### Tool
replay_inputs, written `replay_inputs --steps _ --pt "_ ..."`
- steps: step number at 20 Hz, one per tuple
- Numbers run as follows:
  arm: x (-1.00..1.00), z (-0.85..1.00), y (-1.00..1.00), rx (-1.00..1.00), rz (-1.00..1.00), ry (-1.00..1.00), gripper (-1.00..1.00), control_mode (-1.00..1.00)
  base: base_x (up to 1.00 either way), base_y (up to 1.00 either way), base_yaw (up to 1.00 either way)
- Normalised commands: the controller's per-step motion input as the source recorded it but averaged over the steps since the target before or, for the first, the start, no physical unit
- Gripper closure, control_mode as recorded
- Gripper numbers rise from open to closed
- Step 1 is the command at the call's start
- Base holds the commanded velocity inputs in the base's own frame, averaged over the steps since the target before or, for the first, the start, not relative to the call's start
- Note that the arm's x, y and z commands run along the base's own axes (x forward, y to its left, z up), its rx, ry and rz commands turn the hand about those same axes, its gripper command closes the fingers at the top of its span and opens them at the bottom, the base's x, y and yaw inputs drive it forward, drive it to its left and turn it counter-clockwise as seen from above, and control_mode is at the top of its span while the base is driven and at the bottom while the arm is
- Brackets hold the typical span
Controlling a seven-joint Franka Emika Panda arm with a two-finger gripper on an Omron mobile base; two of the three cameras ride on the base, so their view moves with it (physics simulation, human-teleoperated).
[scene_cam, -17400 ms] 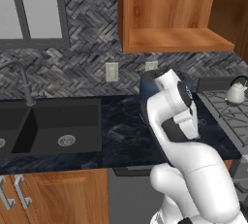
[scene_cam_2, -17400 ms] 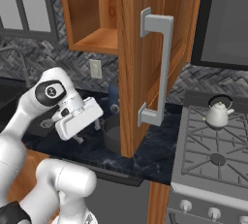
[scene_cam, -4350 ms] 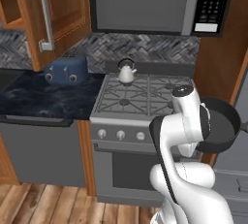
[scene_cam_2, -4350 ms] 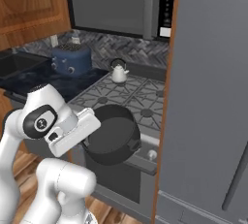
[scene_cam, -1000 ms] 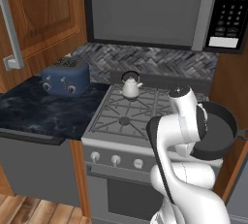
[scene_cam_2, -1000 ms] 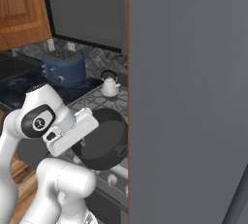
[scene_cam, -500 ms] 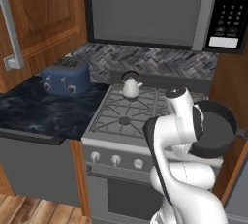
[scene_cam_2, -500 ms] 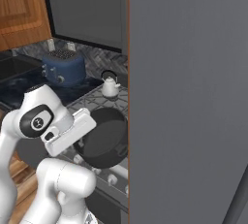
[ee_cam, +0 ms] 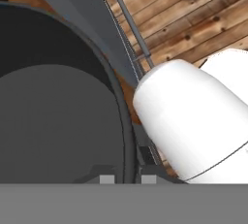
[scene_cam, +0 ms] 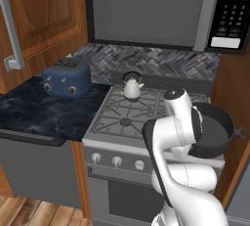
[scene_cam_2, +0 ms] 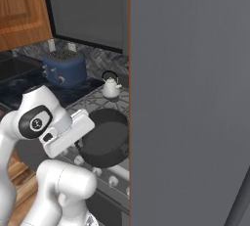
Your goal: Pick the kettle from the cabinet and place it on a stove burner. Then pick the pot from the counter and place it on another stove burner. Finally, turn both burners on.
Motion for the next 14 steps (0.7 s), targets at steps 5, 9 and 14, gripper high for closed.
replay_inputs --steps 5,9,14 --pt "0.03 0.00 0.22 0.01 0.00 0.00 1.00 -1.00 0.00 0.00 0.00" --pt "0.04 0.00 0.28 0.00 0.00 0.00 1.00 -1.00 0.00 0.00 0.00" --pt "0.13 0.00 0.22 0.01 0.00 0.00 1.00 -1.00 0.00 0.00 0.00"
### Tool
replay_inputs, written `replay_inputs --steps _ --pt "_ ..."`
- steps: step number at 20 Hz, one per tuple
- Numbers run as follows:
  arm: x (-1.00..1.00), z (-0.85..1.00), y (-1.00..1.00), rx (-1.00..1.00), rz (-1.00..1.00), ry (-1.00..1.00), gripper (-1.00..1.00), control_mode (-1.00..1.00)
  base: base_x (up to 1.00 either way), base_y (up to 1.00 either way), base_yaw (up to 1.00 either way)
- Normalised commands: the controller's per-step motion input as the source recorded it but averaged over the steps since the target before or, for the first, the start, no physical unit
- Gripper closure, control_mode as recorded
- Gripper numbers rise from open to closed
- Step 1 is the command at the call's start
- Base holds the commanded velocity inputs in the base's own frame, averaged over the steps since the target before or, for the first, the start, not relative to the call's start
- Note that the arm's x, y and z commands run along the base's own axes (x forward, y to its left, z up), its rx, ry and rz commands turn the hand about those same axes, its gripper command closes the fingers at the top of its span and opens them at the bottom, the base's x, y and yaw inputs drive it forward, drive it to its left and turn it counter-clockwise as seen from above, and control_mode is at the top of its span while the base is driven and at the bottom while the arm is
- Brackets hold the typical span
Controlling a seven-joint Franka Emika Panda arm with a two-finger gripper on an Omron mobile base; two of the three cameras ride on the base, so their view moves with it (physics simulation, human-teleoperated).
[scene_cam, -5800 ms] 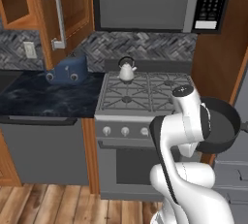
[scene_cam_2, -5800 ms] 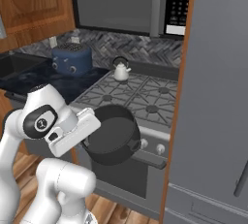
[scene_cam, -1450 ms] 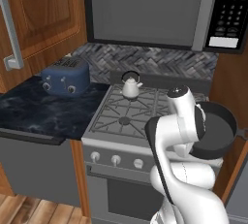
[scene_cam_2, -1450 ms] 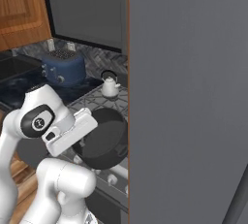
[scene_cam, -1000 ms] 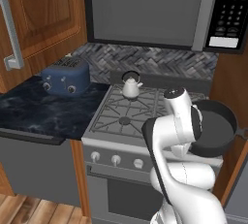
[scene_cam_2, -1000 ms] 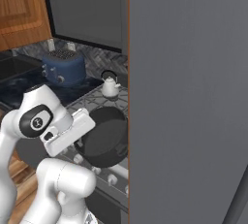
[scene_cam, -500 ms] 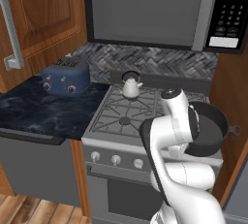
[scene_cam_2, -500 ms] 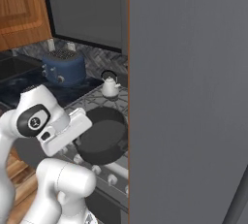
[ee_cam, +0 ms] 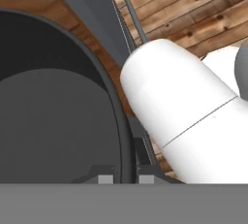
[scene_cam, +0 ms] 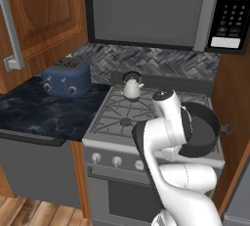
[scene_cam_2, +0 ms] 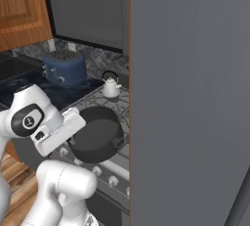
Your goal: Pick the kettle from the cabinet and place it on a stove burner. Then pick the pot from the counter and place it on another stove burner. Finally, turn both burners on.
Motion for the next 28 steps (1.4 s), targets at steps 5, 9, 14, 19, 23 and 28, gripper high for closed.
replay_inputs --steps 5,9,14,19,23,28 --pt "0.29 0.00 0.21 0.01 0.00 0.00 1.00 -1.00 0.00 0.00 0.00" --pt "0.39 0.00 0.23 0.00 0.00 0.00 1.00 -1.00 0.00 0.00 0.00" --pt "0.45 0.00 0.20 0.00 0.00 0.00 1.00 -1.00 0.00 0.00 0.00" --pt "0.52 0.00 0.14 0.00 0.00 0.02 1.00 -1.00 0.00 0.00 0.00" --pt "0.48 0.00 0.11 0.00 0.00 0.02 1.00 -1.00 0.00 0.00 0.00" --pt "0.48 -0.01 0.10 0.01 0.01 0.01 1.00 -1.00 0.00 0.00 0.00"
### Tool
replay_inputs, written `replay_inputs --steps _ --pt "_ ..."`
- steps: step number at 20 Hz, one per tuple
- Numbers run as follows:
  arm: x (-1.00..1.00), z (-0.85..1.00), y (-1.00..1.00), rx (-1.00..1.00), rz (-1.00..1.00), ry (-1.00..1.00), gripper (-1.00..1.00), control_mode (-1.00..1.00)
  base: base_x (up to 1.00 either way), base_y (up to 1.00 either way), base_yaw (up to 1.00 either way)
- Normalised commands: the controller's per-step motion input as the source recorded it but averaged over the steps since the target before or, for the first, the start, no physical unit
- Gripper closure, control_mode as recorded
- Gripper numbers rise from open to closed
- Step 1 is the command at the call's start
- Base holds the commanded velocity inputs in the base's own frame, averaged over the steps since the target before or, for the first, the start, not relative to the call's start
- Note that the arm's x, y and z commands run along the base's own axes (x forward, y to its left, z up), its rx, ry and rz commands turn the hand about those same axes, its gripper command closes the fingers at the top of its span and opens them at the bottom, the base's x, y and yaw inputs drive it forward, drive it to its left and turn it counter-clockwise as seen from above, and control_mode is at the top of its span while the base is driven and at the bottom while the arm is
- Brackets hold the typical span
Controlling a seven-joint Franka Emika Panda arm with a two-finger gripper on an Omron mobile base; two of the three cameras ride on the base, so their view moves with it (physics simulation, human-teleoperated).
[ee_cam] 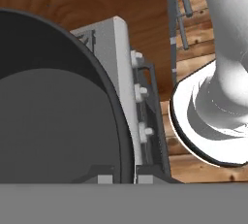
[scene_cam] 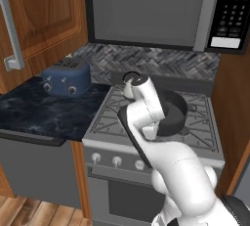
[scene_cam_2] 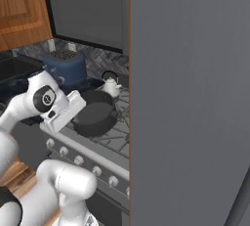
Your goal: Pick the kettle from the cabinet and place it on a stove burner. Then pick the pot from the counter and place it on another stove burner. Finally, turn both burners on.
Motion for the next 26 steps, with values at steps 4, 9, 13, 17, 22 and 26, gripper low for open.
replay_inputs --steps 4,9,13,17,22,26 --pt "0.43 -0.05 0.14 0.01 0.03 0.00 1.00 -1.00 0.00 0.00 0.00" --pt "0.34 -0.12 0.17 0.01 0.03 0.00 1.00 -1.00 0.00 0.00 0.00" --pt "0.28 -0.16 0.20 0.01 0.04 0.00 1.00 -1.00 0.00 0.00 0.00" --pt "0.26 -0.15 0.19 0.00 0.04 0.00 1.00 -1.00 0.00 0.00 0.00" --pt "0.25 -0.15 0.19 0.00 0.04 0.00 1.00 -1.00 0.00 0.00 0.00" --pt "0.26 -0.13 0.17 0.01 0.04 0.00 1.00 -1.00 0.00 0.00 0.00"
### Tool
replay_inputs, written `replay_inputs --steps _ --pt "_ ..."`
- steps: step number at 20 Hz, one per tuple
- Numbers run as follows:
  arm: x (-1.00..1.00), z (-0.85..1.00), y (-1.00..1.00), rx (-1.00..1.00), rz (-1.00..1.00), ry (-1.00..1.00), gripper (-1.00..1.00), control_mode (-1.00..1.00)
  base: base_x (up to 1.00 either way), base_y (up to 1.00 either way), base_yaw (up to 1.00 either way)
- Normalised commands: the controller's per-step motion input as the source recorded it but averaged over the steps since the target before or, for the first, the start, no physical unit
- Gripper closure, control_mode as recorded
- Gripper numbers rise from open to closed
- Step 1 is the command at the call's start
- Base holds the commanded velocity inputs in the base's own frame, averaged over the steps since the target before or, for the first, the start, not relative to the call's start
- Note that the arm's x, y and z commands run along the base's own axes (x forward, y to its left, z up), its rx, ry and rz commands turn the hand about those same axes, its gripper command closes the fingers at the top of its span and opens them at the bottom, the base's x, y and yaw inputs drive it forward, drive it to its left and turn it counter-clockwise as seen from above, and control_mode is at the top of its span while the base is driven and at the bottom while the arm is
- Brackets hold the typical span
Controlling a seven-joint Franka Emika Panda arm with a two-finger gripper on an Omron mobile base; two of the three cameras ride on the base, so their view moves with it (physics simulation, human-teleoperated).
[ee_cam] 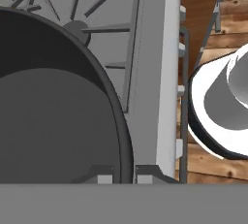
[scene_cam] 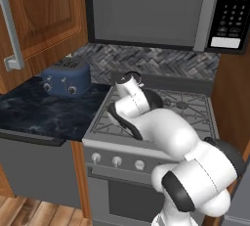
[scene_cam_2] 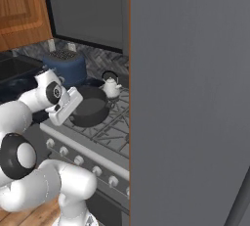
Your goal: Pick the kettle from the cabinet and place it on a stove burner. Then pick the pot from the counter and place it on another stove burner. Finally, turn both burners on.
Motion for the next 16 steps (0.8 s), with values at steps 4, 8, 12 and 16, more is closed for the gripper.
replay_inputs --steps 4,8,12,16 --pt "0.23 -0.11 0.12 0.01 0.04 0.00 1.00 -1.00 0.00 0.00 0.00" --pt "0.23 -0.09 0.06 0.02 0.04 0.00 1.00 -1.00 0.00 0.00 0.00" --pt "0.20 -0.12 0.02 0.03 0.04 0.00 1.00 -1.00 0.00 0.00 0.00" --pt "0.18 -0.15 0.02 0.03 0.04 0.00 1.00 -1.00 0.00 0.00 0.00"
